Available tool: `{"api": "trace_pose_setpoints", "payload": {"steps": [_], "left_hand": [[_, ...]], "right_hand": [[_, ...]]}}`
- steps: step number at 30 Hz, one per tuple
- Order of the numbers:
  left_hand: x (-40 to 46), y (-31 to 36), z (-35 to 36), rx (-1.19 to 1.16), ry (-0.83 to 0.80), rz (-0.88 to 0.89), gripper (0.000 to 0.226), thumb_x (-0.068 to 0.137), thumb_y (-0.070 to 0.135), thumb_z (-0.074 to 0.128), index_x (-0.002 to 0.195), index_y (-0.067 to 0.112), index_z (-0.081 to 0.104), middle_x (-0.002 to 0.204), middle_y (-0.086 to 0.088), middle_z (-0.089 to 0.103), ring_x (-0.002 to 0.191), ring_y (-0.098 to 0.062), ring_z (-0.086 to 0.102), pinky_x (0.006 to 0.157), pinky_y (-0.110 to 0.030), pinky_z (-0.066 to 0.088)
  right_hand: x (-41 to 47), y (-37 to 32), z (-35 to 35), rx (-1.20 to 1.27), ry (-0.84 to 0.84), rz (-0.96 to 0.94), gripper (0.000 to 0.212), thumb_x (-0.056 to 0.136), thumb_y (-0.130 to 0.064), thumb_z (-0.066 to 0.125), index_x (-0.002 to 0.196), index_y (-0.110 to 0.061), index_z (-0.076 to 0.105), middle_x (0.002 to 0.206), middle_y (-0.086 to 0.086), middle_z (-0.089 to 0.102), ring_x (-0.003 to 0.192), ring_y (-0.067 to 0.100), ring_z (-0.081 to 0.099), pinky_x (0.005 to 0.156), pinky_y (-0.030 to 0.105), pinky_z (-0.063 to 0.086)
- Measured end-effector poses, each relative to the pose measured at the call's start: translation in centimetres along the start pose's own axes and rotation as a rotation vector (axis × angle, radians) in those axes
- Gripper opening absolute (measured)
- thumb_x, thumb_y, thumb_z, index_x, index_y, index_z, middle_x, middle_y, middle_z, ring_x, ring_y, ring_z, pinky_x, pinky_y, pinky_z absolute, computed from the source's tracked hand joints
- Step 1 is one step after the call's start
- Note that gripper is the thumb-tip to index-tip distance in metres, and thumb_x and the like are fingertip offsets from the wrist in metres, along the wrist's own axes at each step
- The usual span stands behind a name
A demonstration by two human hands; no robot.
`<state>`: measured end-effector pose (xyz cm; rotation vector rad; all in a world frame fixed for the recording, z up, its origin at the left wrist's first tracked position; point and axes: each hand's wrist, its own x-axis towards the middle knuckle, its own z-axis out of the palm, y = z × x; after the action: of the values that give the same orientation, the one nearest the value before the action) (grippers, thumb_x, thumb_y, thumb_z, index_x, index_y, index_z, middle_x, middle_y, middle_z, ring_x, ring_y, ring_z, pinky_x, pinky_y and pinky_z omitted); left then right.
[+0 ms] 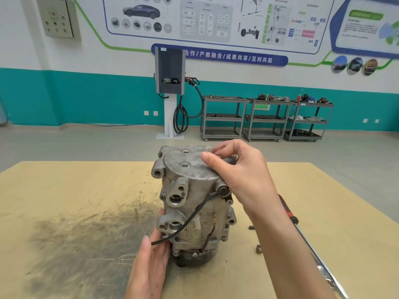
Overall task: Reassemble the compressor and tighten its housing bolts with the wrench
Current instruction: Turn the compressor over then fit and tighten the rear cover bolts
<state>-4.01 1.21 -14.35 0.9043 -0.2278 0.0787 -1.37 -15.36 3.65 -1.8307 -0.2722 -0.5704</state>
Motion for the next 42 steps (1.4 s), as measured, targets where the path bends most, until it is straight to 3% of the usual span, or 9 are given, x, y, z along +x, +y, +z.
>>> {"api": "trace_pose_setpoints", "payload": {"steps": [3,6,11,15,19,25,28,34,42], "left_hand": [[0.1,0.1,-0.1,-0.009,0.015,-0.020,0.061,0.087,0.044,0.032,0.134,0.011,0.052,0.129,-0.003,0.067,0.120,-0.012,0.062,0.082,-0.018,0.055],[0.1,0.1,-0.2,-0.025,0.029,-0.038,0.061,0.088,0.045,0.032,0.135,0.012,0.052,0.130,-0.002,0.067,0.121,-0.011,0.062,0.085,-0.018,0.055],[0.3,0.2,-0.1,-0.007,0.044,-0.052,0.061,0.083,0.048,0.036,0.131,0.015,0.055,0.129,0.001,0.067,0.118,-0.007,0.062,0.096,-0.029,0.049],[0.2,0.4,0.0,0.039,0.048,-0.062,0.064,0.081,0.048,0.038,0.133,0.014,0.053,0.125,0.002,0.069,0.116,-0.006,0.064,0.096,-0.035,0.041],[0.1,0.4,-0.1,0.058,0.047,-0.050,0.060,0.086,0.048,0.034,0.133,0.015,0.053,0.128,0.002,0.068,0.120,-0.007,0.062,0.093,-0.024,0.053],[0.4,0.5,-0.2,0.045,0.028,-0.042,0.061,0.083,0.047,0.035,0.130,0.014,0.054,0.125,0.001,0.070,0.117,-0.007,0.064,0.086,-0.018,0.055],[0.5,0.4,-0.3,0.043,0.032,-0.029,0.060,0.083,0.047,0.035,0.127,0.013,0.056,0.125,0.000,0.070,0.114,-0.009,0.065,0.090,-0.025,0.056],[0.1,0.5,-0.1,0.014,0.036,-0.027,0.061,0.087,0.045,0.033,0.129,0.007,0.055,0.126,-0.004,0.069,0.117,-0.011,0.065,0.082,-0.020,0.057],[0.0,0.6,0.1,-0.002,0.028,-0.007,0.062,0.086,0.044,0.034,0.128,0.005,0.055,0.125,-0.005,0.069,0.116,-0.012,0.065,0.082,-0.020,0.057]], "right_hand": [[-0.1,0.0,-0.4,-0.012,-0.032,-0.010,0.025,0.076,-0.048,0.075,0.082,-0.024,0.068,0.099,-0.012,0.069,0.098,0.009,0.064,0.089,0.041,0.053],[-0.1,0.2,-1.8,0.062,-0.230,-0.040,0.015,0.094,-0.024,0.063,0.100,-0.026,0.076,0.117,-0.015,0.066,0.114,0.006,0.058,0.099,0.035,0.047],[0.1,0.3,-1.8,0.170,-0.157,-0.003,0.008,0.085,-0.016,0.074,0.081,-0.017,0.067,0.094,-0.008,0.073,0.077,-0.002,0.062,0.071,0.016,0.048],[0.2,0.6,-1.6,0.108,-0.169,-0.016,0.014,0.087,-0.027,0.072,0.100,-0.027,0.071,0.103,-0.010,0.071,0.098,0.007,0.064,0.084,0.024,0.051],[0.1,0.3,-2.4,0.108,-0.296,-0.068,0.020,0.094,-0.016,0.062,0.095,-0.027,0.078,0.117,-0.015,0.066,0.112,0.003,0.059,0.095,0.029,0.048],[0.0,-0.2,-1.3,0.062,-0.161,-0.005,0.004,0.085,-0.022,0.073,0.082,-0.022,0.071,0.097,-0.007,0.070,0.096,0.009,0.065,0.092,0.037,0.052],[-0.2,-0.3,-0.4,-0.091,-0.009,-0.012,0.025,0.075,-0.041,0.080,0.079,-0.021,0.066,0.090,-0.009,0.068,0.089,0.010,0.064,0.084,0.038,0.053],[0.0,-0.2,-2.3,0.031,-0.268,-0.055,0.017,0.096,-0.021,0.060,0.102,-0.026,0.075,0.112,-0.014,0.069,0.107,0.000,0.061,0.095,0.029,0.048],[0.0,-0.2,-1.3,-0.006,-0.192,-0.031,0.009,0.088,-0.025,0.070,0.081,-0.025,0.065,0.103,-0.007,0.068,0.106,0.014,0.061,0.096,0.043,0.048]]}}
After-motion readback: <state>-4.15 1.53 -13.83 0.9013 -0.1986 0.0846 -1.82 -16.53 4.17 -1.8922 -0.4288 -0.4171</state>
